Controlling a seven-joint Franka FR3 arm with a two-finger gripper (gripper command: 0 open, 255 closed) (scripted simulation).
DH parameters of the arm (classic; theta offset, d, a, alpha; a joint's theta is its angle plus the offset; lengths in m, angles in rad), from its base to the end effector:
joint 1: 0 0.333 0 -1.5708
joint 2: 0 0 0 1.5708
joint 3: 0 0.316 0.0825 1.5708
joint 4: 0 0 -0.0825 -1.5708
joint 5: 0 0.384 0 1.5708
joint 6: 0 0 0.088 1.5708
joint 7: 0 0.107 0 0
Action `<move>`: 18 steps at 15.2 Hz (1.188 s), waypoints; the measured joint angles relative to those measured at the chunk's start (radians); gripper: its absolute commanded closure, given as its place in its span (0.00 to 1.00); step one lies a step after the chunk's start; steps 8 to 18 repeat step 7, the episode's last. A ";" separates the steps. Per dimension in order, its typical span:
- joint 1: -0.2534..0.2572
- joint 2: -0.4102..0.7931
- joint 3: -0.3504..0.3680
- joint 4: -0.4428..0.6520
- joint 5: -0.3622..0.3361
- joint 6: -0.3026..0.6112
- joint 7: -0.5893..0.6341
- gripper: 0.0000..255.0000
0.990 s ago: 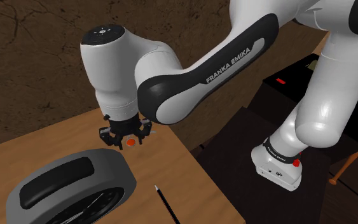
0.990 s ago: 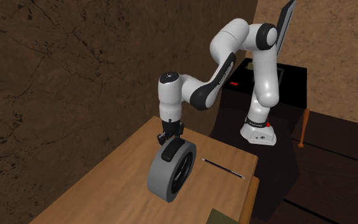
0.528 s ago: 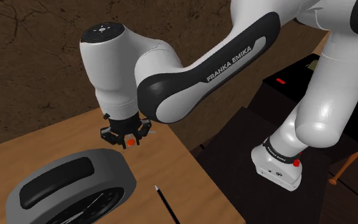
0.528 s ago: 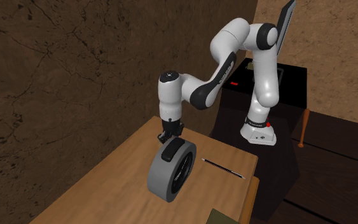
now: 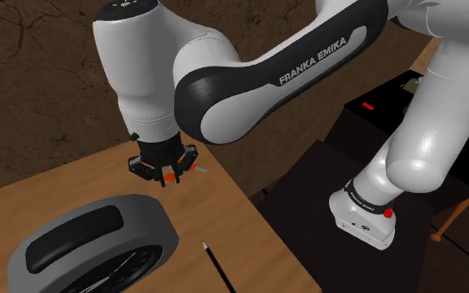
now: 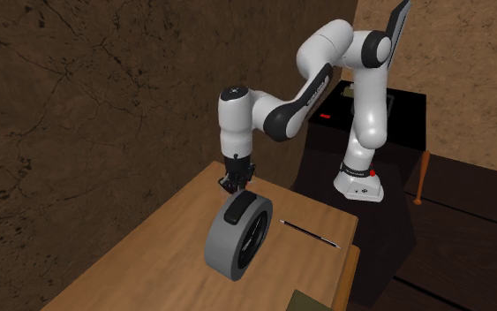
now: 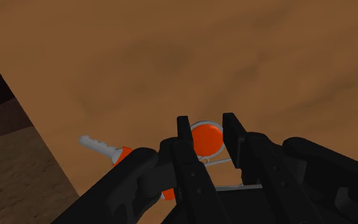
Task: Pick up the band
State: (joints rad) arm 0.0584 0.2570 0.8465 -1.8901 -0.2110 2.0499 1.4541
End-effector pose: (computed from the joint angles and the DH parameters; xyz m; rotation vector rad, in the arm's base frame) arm 0.3993 0.4489 0.4109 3.0555 -0.7263 -0.0088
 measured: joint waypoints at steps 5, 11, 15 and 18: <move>-0.010 -0.032 0.011 0.036 0.030 -0.057 -0.018 1.00; -0.012 -0.039 0.014 0.051 0.037 -0.076 -0.022 1.00; -0.012 -0.039 0.014 0.051 0.037 -0.076 -0.022 1.00; -0.012 -0.039 0.014 0.051 0.037 -0.076 -0.022 1.00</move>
